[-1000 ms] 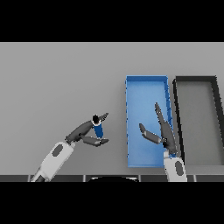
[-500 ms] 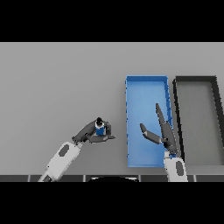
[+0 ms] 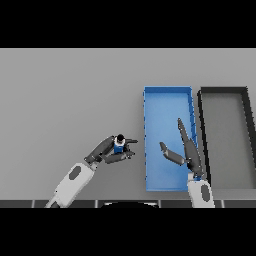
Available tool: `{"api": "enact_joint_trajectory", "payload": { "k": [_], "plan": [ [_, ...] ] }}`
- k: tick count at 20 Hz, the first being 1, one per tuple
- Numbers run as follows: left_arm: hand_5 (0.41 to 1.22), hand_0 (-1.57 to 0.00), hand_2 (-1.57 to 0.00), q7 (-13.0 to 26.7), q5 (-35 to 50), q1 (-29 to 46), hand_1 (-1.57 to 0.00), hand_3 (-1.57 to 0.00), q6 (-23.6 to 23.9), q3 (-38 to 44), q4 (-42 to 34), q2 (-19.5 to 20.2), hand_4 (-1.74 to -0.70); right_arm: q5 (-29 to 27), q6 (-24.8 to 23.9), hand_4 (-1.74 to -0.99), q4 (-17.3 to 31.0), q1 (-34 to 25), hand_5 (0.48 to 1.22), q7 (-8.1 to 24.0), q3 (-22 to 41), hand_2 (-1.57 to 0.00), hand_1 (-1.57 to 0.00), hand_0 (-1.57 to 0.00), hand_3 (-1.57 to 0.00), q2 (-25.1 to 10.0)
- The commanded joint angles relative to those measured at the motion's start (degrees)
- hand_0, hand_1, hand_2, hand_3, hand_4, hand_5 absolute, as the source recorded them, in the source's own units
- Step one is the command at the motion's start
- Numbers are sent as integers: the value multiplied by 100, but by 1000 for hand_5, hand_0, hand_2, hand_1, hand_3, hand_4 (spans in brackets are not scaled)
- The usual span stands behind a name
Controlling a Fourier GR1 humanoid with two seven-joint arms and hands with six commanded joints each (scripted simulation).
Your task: Pick up the blue pipe and place it into the blue bin.
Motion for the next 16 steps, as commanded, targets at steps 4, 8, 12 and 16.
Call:
{"api": "enact_joint_trajectory", "payload": {
  "k": [4, 8, 12, 16],
  "plan": [
    [1211, -1541, -1547, 360, 153, -170, -1546, -1469, 21, -72, -561, -74, -1731, 14, -31, -1164, 6, -46, 602, 32, -57, 1, 1, 1, 1, -50],
    [1217, -1559, -1561, 700, 145, -266, -1561, -1490, 16, -144, -810, -49, -1737, 4, -3, -1141, -101, 80, 603, -122, -38, 1, 1, 1, 1, -68],
    [1219, -1566, -1567, 942, 18, -284, -1567, -1496, 43, -233, -887, -47, -1739, 7, -17, -1127, 38, 10, 605, -162, -86, 1, 1, 1, 1, -90],
    [1219, -1569, -1569, 933, -11, -247, -1569, -1494, 4, -242, -935, -7, -1740, -111, 60, -1178, 267, -74, 605, -91, -136, 1, 1, 1, 1, -63]
  ]
}}
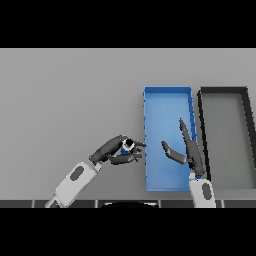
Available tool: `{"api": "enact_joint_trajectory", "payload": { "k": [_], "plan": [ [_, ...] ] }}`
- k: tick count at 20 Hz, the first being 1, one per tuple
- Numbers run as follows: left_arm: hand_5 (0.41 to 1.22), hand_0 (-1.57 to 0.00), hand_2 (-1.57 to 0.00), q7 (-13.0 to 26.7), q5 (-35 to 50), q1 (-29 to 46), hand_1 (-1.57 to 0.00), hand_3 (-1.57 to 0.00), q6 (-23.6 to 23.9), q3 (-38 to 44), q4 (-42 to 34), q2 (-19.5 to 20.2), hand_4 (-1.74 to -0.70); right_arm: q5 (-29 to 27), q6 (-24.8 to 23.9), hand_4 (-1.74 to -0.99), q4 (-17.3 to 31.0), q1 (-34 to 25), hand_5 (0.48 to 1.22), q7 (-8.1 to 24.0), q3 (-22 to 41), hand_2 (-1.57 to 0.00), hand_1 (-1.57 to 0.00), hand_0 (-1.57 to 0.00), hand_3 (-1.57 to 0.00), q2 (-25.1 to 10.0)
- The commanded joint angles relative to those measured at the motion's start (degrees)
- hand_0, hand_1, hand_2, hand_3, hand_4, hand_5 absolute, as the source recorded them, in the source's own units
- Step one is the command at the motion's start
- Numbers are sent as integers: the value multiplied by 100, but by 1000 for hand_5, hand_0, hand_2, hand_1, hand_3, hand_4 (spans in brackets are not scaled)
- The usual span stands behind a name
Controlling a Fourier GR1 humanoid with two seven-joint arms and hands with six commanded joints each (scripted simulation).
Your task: Pick up the blue pipe and place it into the blue bin.
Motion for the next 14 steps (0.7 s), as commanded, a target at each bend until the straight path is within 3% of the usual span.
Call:
{"api": "enact_joint_trajectory", "payload": {
  "k": [1, 3, 6, 10, 14],
  "plan": [
    [1219, -1569, -1570, 49, 34, -30, -1570, -1495, 4, 57, 23, 15, -1740, -31, 17, -1176, 14, 9, 605, -58, -5, 1, 1, 1, 1, 10],
    [1220, -1570, -1570, 62, -13, -39, -1570, -1495, -2, 35, 42, 0, -1741, -534, 397, -1196, -231, -14, 622, -365, -58, 1, 1, 1, 1, -42],
    [1220, -1570, -1571, 45, 3, -1, -1571, -1496, -54, 30, 22, 19, -1741, -1738, 1371, -1231, -701, -162, 572, -240, -169, 1, 1, 1, 1, -426],
    [1221, -1571, -1571, 46, -41, 17, -1571, -1491, -38, 29, -22, 12, -1741, -2604, 2012, -1314, -1398, -710, 500, 831, 86, 1, 1, 1, 1, -989],
    [1221, -1571, -1571, 35, -102, -61, -1571, -1486, -54, 51, 22, -17, -1741, -2900, 2336, -1309, -1555, -1409, 503, 1576, 510, 1, 1, 1, 1, -1115]
  ]
}}
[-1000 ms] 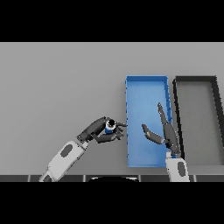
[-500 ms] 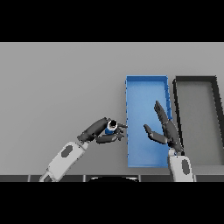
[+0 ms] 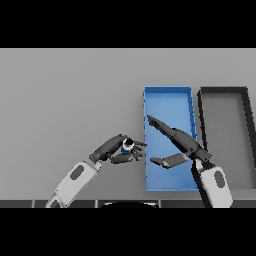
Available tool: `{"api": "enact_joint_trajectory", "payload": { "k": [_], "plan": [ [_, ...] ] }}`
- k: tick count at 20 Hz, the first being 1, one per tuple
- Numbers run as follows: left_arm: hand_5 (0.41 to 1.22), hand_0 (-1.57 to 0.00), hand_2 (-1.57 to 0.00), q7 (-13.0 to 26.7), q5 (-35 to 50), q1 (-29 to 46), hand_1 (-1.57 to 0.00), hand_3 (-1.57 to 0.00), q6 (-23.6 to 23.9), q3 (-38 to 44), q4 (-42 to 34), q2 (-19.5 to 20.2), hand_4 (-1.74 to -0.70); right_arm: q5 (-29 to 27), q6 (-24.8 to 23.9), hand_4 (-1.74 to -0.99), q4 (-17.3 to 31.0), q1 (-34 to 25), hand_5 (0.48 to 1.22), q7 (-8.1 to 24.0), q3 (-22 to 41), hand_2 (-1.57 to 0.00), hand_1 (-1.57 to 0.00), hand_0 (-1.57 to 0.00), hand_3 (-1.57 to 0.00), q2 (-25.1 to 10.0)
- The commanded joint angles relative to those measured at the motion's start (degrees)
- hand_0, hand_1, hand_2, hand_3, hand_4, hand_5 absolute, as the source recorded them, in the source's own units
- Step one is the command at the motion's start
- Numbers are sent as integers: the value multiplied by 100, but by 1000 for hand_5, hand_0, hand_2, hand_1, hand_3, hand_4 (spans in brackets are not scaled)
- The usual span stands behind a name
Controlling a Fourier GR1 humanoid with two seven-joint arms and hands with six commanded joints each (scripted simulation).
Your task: Pick up the blue pipe and place it into the blue bin.
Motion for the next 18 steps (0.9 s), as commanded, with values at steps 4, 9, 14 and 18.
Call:
{"api": "enact_joint_trajectory", "payload": {
  "k": [4, 9, 14, 18],
  "plan": [
    [1221, -1571, -1571, 37, 52, -26, -1571, -1486, -46, 83, -15, 41, -1741, 267, 291, -1294, 119, -551, 523, 120, 425, 1, 1, 1, 1, 117],
    [1221, -1571, -1571, -128, 117, -47, -1571, -1525, -247, 63, 65, -32, -1741, 180, 444, -1230, 381, -1189, 532, 499, 711, 1, 1, 1, 1, 373],
    [1221, -1571, -1571, -139, -41, 90, -1571, -1540, -236, 39, -74, 103, -1740, 340, 596, -1218, 916, -1680, 508, 508, 930, 1, 1, 1, 1, 777],
    [1221, -1182, -1063, 225, -293, -55, -1078, -1030, -346, -61, 19, 251, -1682, 314, 745, -1335, 1306, -2148, 507, 627, 1001, -379, -375, -345, -296, 1019]
  ]
}}
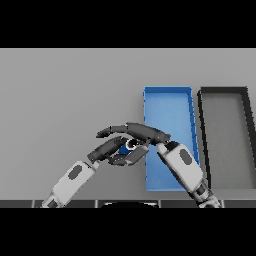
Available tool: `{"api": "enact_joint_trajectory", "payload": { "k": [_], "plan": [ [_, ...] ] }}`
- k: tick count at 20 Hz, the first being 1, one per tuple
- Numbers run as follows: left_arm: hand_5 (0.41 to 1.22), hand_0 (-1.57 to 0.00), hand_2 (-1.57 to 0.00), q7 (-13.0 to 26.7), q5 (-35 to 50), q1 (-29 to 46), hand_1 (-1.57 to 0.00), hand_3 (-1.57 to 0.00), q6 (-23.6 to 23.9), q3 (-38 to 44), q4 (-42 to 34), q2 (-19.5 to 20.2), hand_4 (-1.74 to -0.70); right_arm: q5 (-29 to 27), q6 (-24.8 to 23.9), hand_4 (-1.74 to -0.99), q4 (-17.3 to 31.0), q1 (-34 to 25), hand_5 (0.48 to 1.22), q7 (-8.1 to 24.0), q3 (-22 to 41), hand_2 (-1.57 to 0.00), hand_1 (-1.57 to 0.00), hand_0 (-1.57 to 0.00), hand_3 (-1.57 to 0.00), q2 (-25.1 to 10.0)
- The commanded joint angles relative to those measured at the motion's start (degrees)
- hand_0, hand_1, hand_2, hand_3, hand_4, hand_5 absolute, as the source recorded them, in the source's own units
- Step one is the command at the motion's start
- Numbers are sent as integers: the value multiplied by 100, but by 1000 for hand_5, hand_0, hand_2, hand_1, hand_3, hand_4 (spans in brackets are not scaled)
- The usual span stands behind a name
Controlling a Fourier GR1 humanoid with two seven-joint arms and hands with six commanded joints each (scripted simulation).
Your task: Pick up the blue pipe and place it into the blue bin.
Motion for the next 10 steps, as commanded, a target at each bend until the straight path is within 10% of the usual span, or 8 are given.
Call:
{"api": "enact_joint_trajectory", "payload": {
  "k": [1, 3, 5, 10],
  "plan": [
    [1221, -991, -850, 309, -72, -46, -878, -824, -73, -67, -16, 108, -1552, 37, 36, -1362, 50, -67, 508, 33, 62, -531, -534, -527, -440, 61],
    [1221, -776, -686, 205, -91, -30, -706, -583, -38, 18, -76, 5, -1533, 15, 121, -1486, 125, -121, 550, -34, 73, -905, -873, -888, -768, 85],
    [1221, -1063, -969, 62, -86, -38, -1017, -939, 82, 94, 9, -148, -1607, -354, 237, -1562, 232, -147, 666, 152, 77, -1145, -1124, -1134, -957, 159],
    [1221, -1404, -1310, -396, 333, 51, -1390, -1364, 17, 289, 48, -368, -1697, -215, 215, -1441, 204, -27, 1019, -216, 137, -1431, -1425, -1428, -1370, 251]
  ]
}}
